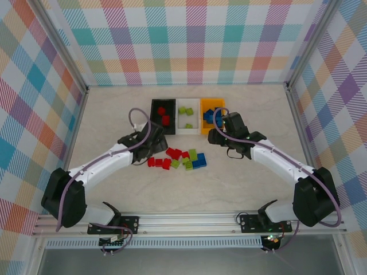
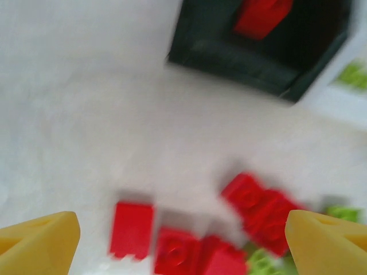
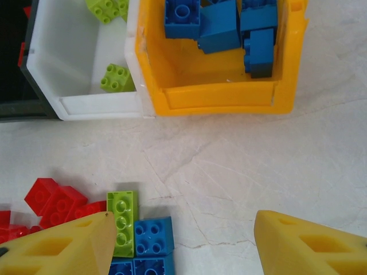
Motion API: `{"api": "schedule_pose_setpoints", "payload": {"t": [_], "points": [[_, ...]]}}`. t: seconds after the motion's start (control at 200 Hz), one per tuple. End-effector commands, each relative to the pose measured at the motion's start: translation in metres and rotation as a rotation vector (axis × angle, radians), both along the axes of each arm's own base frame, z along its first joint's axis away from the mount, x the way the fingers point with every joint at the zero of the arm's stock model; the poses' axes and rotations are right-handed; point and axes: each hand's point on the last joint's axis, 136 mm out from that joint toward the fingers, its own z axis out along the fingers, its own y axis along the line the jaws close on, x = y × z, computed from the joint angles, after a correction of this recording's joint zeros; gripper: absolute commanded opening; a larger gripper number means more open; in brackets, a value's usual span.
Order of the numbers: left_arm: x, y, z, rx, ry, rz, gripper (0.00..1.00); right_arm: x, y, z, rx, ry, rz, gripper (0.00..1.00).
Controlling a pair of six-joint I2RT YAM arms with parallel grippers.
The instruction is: Sort the legos into containers by color
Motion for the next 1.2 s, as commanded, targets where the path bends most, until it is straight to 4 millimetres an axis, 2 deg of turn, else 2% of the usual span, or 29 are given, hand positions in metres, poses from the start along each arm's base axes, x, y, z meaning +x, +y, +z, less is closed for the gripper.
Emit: {"api": "schedule_pose_setpoints", "payload": {"t": [0.0,0.07,0.135,0.31,0.45,0.615,0.655,0.8,0.895,0.98,1.03,1.11,1.195], "points": [[-0.024,0.013,-0.027,-0.027,0.083,0.032,0.93,0.001,0.009,0.002,0.042,-0.012,0.007,0.65],[-0.032,0.023,-0.045,-0.062,0.134,0.058,0.91,0.001,0.01,0.002,0.045,-0.013,0.01,0.65],[-0.032,0.028,-0.053,-0.084,0.144,0.075,0.9,0.002,0.011,0.002,0.047,-0.012,0.013,0.65],[-0.017,0.028,-0.057,-0.078,0.13,0.078,0.9,0.002,0.012,0.002,0.046,-0.012,0.017,0.65],[-0.005,0.03,-0.075,-0.059,0.168,0.094,0.89,0.002,0.012,0.005,0.045,-0.018,0.02,0.65],[0.007,0.023,-0.086,-0.064,0.19,0.081,0.79,0.002,0.011,0.008,0.036,-0.026,0.02,0.65],[0.007,0.022,-0.087,-0.061,0.193,0.077,0.74,0.003,0.01,0.009,0.034,-0.027,0.019,0.65],[-0.003,0.029,-0.091,-0.022,0.231,0.066,0.58,0.005,0.011,0.009,0.03,-0.03,0.019,0.65],[-0.016,0.036,-0.095,0.014,0.276,0.057,0.59,0.005,0.013,0.009,0.033,-0.026,0.025,0.65],[-0.029,0.039,-0.098,0.036,0.311,0.049,0.68,0.007,0.014,0.008,0.037,-0.023,0.024,0.65],[-0.035,0.039,-0.1,0.04,0.318,0.043,0.69,0.007,0.015,0.008,0.042,-0.024,0.025,0.64],[-0.043,0.035,-0.104,0.043,0.33,0.033,0.66,0.007,0.016,0.007,0.045,-0.022,0.023,0.64],[-0.048,0.032,-0.112,0.057,0.348,0.022,0.56,0.007,0.015,0.005,0.04,-0.018,0.02,0.64]]}}
